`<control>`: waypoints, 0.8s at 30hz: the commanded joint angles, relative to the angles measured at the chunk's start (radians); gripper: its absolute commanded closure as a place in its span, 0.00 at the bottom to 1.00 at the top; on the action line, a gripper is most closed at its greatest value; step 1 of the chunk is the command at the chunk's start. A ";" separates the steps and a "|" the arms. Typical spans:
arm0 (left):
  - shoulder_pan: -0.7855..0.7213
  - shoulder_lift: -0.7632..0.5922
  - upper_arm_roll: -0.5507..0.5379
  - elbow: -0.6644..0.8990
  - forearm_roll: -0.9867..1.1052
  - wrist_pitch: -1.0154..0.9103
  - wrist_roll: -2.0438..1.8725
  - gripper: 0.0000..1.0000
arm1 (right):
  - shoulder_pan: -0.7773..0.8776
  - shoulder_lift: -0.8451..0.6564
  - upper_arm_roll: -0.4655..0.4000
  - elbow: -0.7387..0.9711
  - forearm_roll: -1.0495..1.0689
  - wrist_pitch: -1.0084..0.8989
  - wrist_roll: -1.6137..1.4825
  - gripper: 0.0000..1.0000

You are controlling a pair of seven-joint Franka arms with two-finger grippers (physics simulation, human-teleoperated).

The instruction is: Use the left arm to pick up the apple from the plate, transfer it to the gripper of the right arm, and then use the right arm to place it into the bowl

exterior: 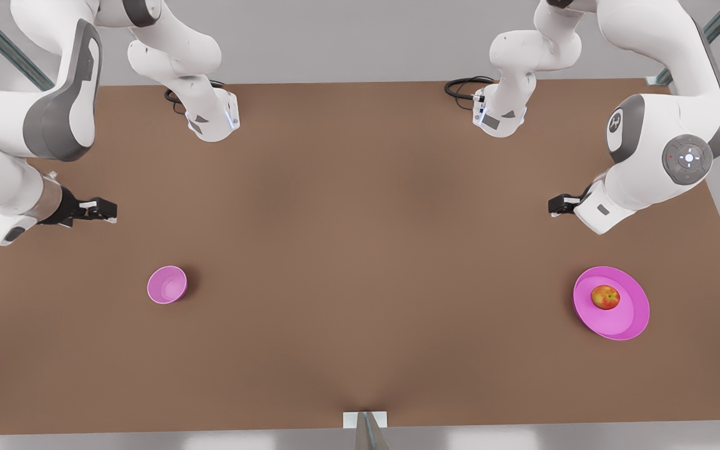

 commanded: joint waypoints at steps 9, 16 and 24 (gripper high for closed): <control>0.169 0.493 0.103 0.165 0.001 0.421 0.353 0.00 | -0.002 0.051 0.000 0.005 0.012 0.046 -0.083 0.00; 0.250 0.645 0.106 0.189 -0.025 0.584 0.399 0.00 | -0.005 0.056 0.000 0.011 0.021 0.054 -0.083 0.00; 0.279 0.643 0.120 0.146 -0.033 0.586 0.397 0.00 | -0.005 0.057 0.000 0.011 0.021 0.054 -0.083 0.00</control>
